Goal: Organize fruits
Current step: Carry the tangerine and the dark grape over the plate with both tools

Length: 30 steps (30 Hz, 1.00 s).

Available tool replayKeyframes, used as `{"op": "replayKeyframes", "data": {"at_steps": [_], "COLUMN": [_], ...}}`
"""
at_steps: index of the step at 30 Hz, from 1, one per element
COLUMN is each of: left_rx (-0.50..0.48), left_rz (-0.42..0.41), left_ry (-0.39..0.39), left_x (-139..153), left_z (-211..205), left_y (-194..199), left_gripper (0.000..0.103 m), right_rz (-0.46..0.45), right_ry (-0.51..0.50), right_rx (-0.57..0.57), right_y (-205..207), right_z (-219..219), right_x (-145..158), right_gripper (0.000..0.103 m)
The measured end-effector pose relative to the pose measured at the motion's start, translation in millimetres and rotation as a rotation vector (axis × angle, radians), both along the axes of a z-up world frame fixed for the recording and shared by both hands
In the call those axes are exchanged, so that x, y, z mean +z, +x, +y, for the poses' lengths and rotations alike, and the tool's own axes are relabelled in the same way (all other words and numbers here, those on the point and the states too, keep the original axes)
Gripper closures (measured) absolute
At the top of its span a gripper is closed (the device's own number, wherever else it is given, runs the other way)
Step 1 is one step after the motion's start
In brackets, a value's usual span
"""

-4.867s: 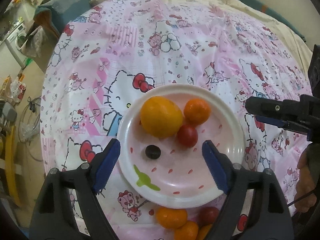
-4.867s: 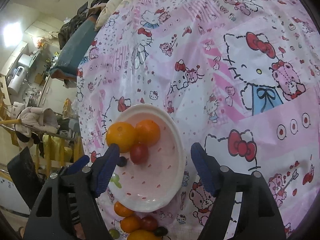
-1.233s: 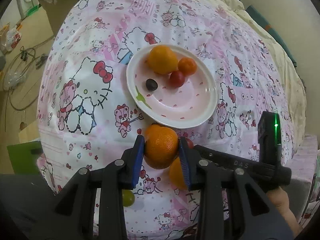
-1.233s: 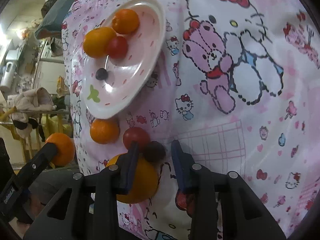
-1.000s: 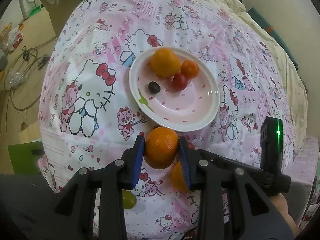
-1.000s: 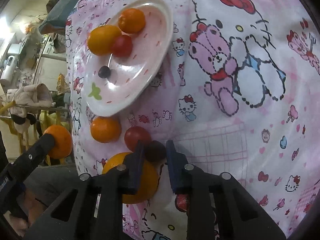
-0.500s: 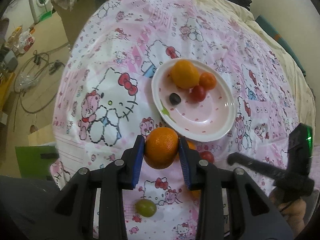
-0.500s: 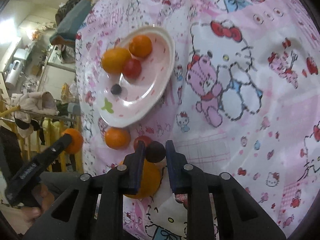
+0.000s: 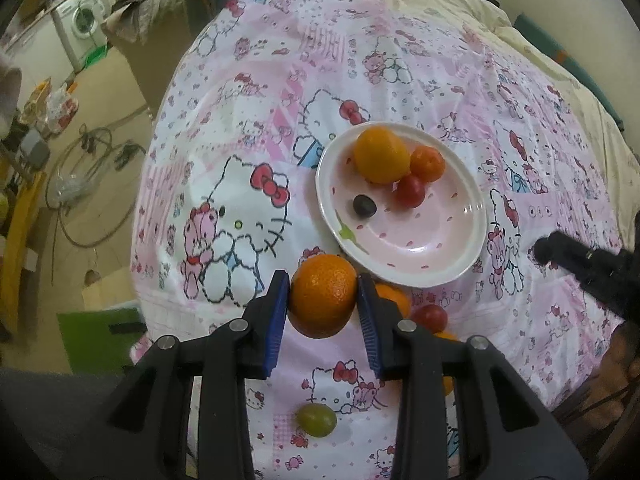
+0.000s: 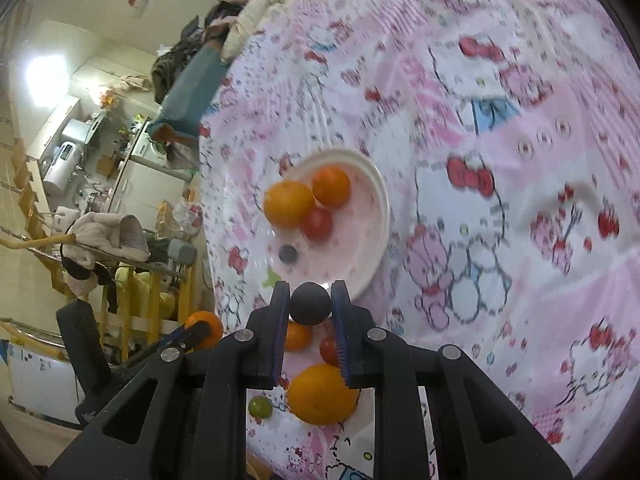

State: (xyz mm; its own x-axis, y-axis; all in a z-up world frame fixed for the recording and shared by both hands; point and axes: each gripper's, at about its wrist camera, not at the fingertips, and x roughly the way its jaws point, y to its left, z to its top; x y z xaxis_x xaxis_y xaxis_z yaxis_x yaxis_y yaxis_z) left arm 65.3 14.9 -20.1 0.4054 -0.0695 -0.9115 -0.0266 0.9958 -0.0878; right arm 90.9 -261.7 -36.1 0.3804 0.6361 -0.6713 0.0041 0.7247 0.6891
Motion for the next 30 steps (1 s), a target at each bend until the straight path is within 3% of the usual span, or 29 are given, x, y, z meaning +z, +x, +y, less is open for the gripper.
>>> {"op": "replayKeyframes", "data": {"at_steps": [12, 20, 23, 26, 30], "left_rx": [-0.042, -0.138, -0.138, -0.133, -0.130], "left_rz": [-0.004, 0.039, 0.064, 0.114, 0.108], "left_ry": [0.024, 0.047, 0.014, -0.089, -0.056], "left_x": [6.9, -17.7, -30.7, -39.6, -44.2], "left_z": [-11.1, -38.1, -44.7, -46.4, -52.1], "left_y": [55.6, 77.8, 81.1, 86.2, 89.9], "left_gripper": [0.073, 0.073, 0.073, 0.073, 0.073], "right_rz": [0.011, 0.051, 0.059, 0.065, 0.078], "right_ry": [-0.042, -0.099, -0.123, -0.136, -0.132], "right_rx": [0.031, 0.070, 0.098, 0.122, 0.137], "right_y": [44.4, 64.1, 72.1, 79.8, 85.2], "right_z": [3.3, 12.0, 20.3, 28.3, 34.0], "right_x": [-5.0, -30.0, -38.5, -45.7, -54.1], "right_gripper": [0.081, 0.081, 0.080, 0.080, 0.080]}}
